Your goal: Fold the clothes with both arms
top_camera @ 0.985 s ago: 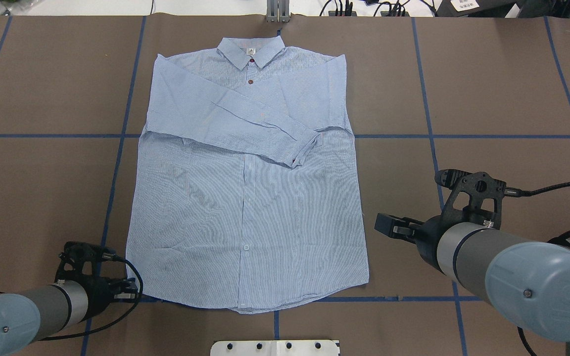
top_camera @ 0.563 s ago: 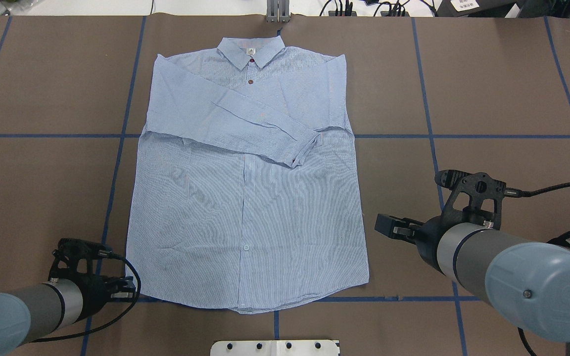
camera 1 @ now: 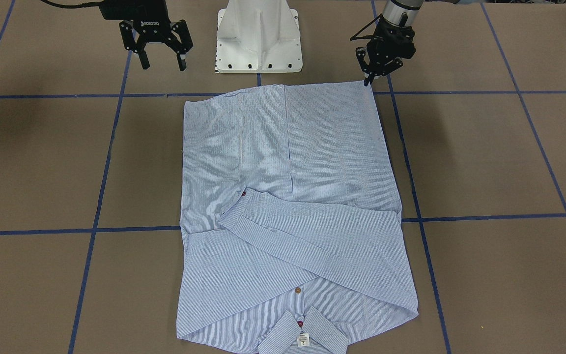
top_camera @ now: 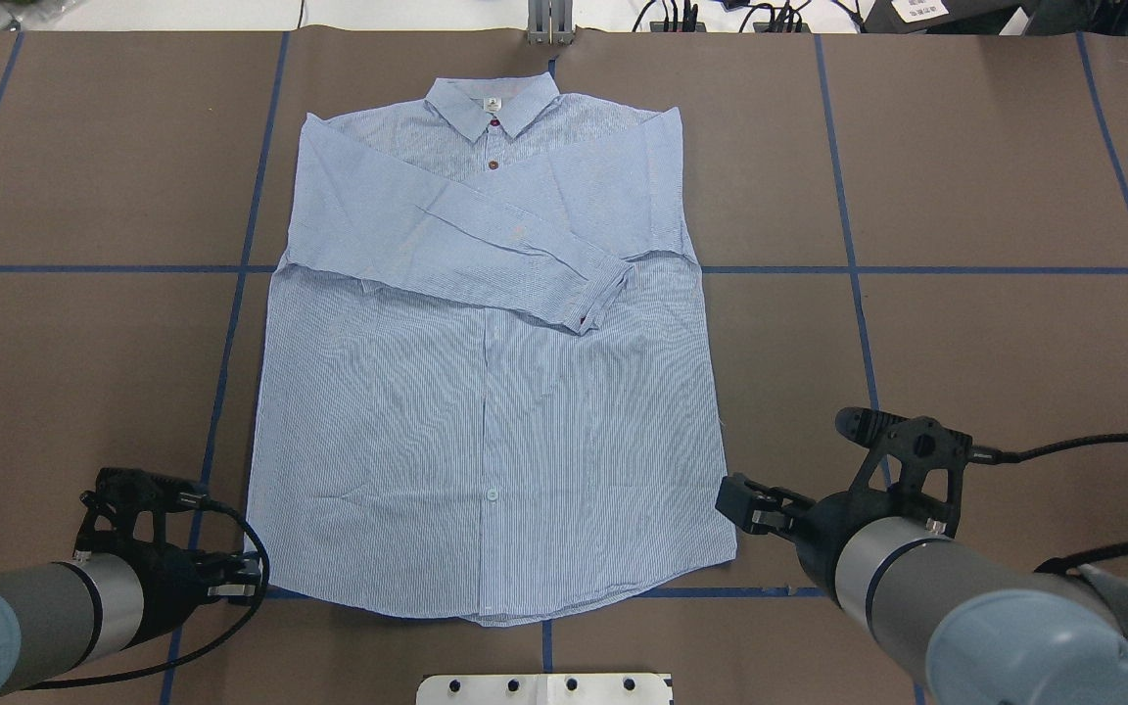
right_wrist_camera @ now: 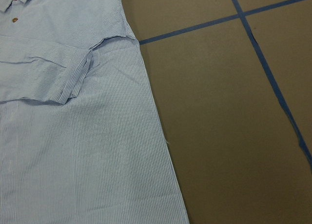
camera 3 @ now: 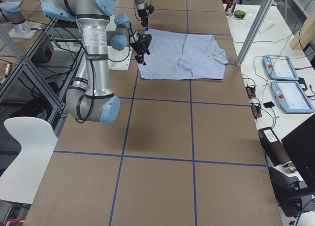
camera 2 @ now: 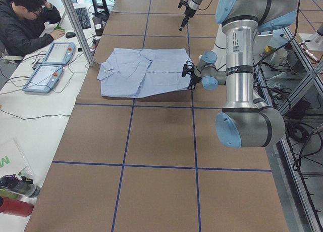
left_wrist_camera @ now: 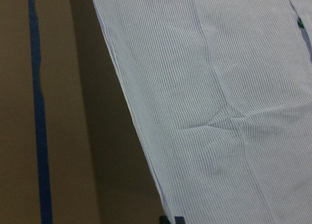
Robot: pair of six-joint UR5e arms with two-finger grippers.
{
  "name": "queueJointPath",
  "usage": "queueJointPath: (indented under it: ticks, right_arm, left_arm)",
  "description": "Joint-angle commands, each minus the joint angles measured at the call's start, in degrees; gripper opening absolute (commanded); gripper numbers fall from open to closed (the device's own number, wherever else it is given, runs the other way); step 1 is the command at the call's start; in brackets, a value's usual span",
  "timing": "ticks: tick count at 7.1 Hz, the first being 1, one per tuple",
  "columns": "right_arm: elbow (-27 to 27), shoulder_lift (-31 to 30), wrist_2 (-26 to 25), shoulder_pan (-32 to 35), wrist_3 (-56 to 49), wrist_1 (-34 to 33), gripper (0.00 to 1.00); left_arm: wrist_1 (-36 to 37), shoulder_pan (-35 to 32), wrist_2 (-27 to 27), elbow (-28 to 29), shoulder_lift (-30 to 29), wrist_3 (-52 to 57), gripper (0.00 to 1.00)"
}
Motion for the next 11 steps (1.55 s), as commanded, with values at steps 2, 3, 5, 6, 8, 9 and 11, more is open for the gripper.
queueJointPath:
  ticks: [2,3,5,6,8,9,11]
  right_arm:
    - [-10.06,-0.39,-6.63,-4.99,3.48,11.32,0.68]
    - [-13.41,-0.49,-7.77,-5.08,3.4,14.1,0.66]
    - [-16.68,-0.49,-9.44,-5.87,3.4,14.04,0.62]
    - [-18.26,-0.05,-9.71,-6.05,3.4,14.12,0.62]
    - [-19.24,-0.22,-9.8,-6.4,3.4,14.04,0.59]
    - [-20.03,0.21,-9.8,-6.57,3.4,14.04,0.55]
    - [-20.56,0.3,-9.8,-7.02,3.4,13.52,0.52]
  left_arm:
    - [0.03,0.0,-0.02,0.1,-0.35,0.0,0.0]
    - [0.03,0.0,-0.02,0.18,-0.35,0.0,0.0]
    - [0.03,0.0,-0.11,0.19,-0.35,-0.09,0.0]
    - [-0.06,0.0,-0.11,0.19,-0.35,-0.09,0.0]
    - [-0.06,0.0,-0.11,0.19,-0.27,-0.09,0.0]
    - [-0.06,0.0,-0.11,0.19,-0.26,-0.09,0.0]
    - [-0.06,0.08,-0.2,0.1,-0.35,-0.09,0.0]
